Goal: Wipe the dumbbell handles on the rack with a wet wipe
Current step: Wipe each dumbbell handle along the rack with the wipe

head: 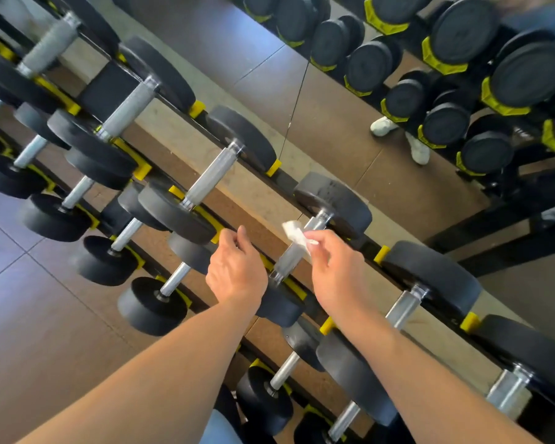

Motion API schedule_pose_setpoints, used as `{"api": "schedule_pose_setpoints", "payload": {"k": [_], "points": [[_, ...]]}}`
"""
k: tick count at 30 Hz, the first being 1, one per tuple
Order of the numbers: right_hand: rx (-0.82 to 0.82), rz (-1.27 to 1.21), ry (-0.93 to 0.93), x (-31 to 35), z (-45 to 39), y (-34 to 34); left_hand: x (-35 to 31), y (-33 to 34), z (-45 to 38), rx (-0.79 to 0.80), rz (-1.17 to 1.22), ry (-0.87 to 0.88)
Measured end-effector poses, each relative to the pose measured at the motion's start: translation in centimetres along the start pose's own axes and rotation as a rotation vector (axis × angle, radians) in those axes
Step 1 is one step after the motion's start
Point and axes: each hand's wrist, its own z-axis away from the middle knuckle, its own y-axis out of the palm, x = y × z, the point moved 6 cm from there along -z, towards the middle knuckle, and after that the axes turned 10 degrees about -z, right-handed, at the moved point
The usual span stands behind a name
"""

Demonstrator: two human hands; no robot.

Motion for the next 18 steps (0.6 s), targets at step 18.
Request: {"api": "schedule_pose_setpoints", "payload": {"k": [18], "points": [[0.377, 0.070, -0.178, 0.9, -1.0, 4.0, -0.3, -0.3, 0.1, 0.011, -0.024, 0.001]]}}
